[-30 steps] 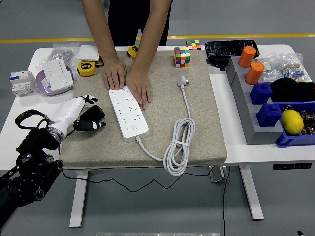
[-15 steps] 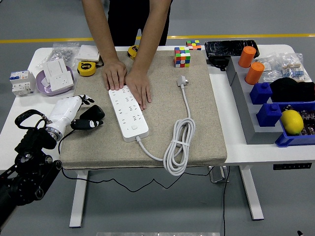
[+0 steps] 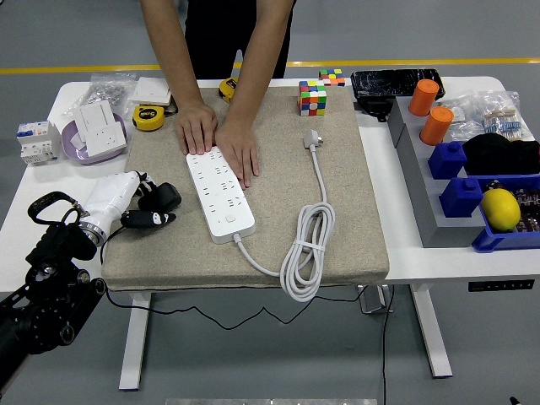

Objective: Pick up the plug,place it near the board,insert it into the board,press the button

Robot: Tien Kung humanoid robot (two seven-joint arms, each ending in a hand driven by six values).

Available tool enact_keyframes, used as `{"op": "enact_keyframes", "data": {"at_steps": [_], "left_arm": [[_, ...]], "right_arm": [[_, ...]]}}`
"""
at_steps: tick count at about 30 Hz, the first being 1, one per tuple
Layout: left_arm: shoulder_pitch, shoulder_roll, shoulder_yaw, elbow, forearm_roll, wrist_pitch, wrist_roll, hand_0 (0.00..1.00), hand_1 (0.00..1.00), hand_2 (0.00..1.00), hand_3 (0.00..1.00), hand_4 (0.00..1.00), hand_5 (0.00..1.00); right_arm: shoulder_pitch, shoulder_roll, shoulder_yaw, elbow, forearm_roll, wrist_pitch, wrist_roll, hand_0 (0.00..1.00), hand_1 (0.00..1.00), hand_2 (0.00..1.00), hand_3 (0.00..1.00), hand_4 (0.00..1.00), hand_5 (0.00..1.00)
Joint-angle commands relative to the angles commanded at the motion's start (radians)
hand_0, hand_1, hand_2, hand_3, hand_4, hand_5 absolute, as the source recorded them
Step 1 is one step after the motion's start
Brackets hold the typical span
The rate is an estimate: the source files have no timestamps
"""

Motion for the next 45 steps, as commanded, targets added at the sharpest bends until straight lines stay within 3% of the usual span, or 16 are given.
{"op": "enact_keyframes", "data": {"at_steps": [33, 34, 39, 40, 45], "left_arm": [[-0.023, -0.008, 0.000, 0.017, 0.000, 0.022, -0.006, 0.433, 0.541, 0.491, 0.500, 0.998, 0.445], [-0.023, -0.008, 0.000, 0.018, 0.000, 0.022, -0.004, 0.399, 0.428, 0.394, 0.451, 0.809, 0.317], [-0.020, -0.010, -0.001, 0.020, 0.000, 0.031, 0.003, 0.399, 0.428, 0.394, 0.451, 0.809, 0.317], [-0.020, -0.011, -0.001, 0.020, 0.000, 0.032, 0.004, 0.354, 0.355, 0.350, 0.394, 0.675, 0.252], [-0.021, -0.011, -0.003, 0.018, 0.000, 0.036, 0.008, 0.354, 0.355, 0.350, 0.394, 0.675, 0.252]], "right_arm": [[0.004, -0.002, -0.007, 0.000, 0.008, -0.001, 0.000, 0.899, 0.824, 0.775, 0.790, 0.998, 0.853], [0.004, -0.002, -0.006, 0.000, 0.008, -0.001, 0.000, 0.899, 0.823, 0.775, 0.790, 0.998, 0.851], [0.004, -0.001, -0.006, 0.000, 0.009, -0.001, 0.001, 0.899, 0.823, 0.775, 0.790, 0.998, 0.851], [0.004, -0.001, -0.007, 0.000, 0.009, -0.001, 0.001, 0.899, 0.823, 0.775, 0.790, 0.998, 0.853], [0.004, -0.001, -0.007, 0.000, 0.010, -0.001, 0.001, 0.899, 0.823, 0.775, 0.790, 0.998, 0.853]]}}
